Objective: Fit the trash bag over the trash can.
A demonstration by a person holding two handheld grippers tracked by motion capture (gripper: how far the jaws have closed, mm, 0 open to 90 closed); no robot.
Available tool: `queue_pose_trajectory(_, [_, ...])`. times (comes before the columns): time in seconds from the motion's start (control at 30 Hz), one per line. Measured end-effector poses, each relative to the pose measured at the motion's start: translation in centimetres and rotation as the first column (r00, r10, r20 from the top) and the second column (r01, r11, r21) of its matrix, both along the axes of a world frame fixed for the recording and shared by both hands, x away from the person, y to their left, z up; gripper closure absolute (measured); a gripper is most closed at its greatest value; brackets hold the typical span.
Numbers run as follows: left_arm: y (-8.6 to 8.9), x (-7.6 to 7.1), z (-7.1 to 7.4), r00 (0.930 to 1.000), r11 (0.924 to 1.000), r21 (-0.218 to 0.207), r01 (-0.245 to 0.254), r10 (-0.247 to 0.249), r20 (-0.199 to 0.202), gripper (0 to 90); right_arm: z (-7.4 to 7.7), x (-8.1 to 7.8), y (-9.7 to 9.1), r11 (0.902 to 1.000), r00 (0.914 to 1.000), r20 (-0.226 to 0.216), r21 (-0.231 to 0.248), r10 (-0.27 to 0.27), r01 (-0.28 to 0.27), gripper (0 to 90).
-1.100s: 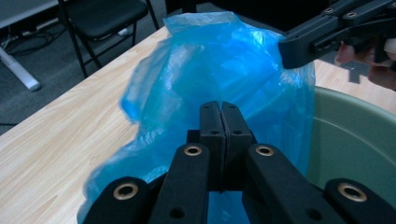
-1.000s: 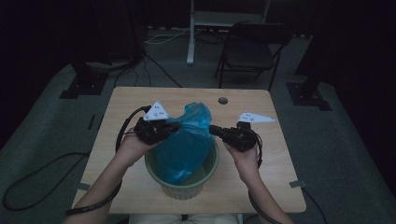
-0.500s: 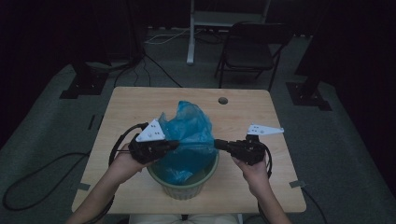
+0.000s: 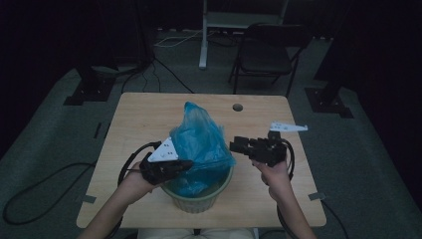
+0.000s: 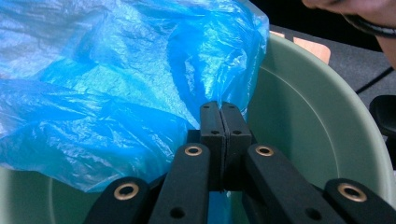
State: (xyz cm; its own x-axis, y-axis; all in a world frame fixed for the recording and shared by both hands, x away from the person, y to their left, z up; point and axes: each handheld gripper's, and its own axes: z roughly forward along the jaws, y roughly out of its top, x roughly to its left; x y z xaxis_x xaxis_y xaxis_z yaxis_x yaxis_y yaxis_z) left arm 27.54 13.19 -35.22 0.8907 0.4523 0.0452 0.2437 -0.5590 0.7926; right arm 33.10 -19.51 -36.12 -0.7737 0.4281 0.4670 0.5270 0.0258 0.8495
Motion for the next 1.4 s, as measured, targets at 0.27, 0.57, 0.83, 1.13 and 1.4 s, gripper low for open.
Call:
queue_pose_trajectory(0.27, [-0.1,0.0,0.1,1.0000,1.0000,0.005,-0.002,0.001,0.007,90.0,0.7,3.8,3.8,0.9965,0.9991,-0.042,-0.083,0.007,-0.010,68.7])
queue_pose_trajectory(0.57, [2.1,-0.6,0.4,0.9989,0.9980,-0.042,-0.046,0.046,-0.009,77.5,0.1,2.5,2.5,0.9989,0.9984,-0.041,-0.022,0.040,-0.041,90.0])
queue_pose_trajectory(0.83, [2.3,-0.4,1.8,0.9914,0.9843,-0.120,-0.129,0.125,-0.039,46.5,0.7,-1.7,3.8,0.9887,0.9888,0.018,-0.027,0.148,-0.147,90.0])
queue_pose_trajectory(1.13, [-0.7,1.6,3.8,0.9892,0.9772,-0.159,-0.141,0.132,-0.063,38.0,0.1,-3.3,7.1,0.9683,0.9722,0.038,-0.106,0.231,-0.226,90.0])
queue_pose_trajectory(1.4, [-3.2,4.4,4.5,0.9858,0.9774,-0.167,-0.130,0.110,-0.127,37.3,0.2,-4.0,8.2,0.9578,0.9635,0.061,-0.142,0.261,-0.250,90.0])
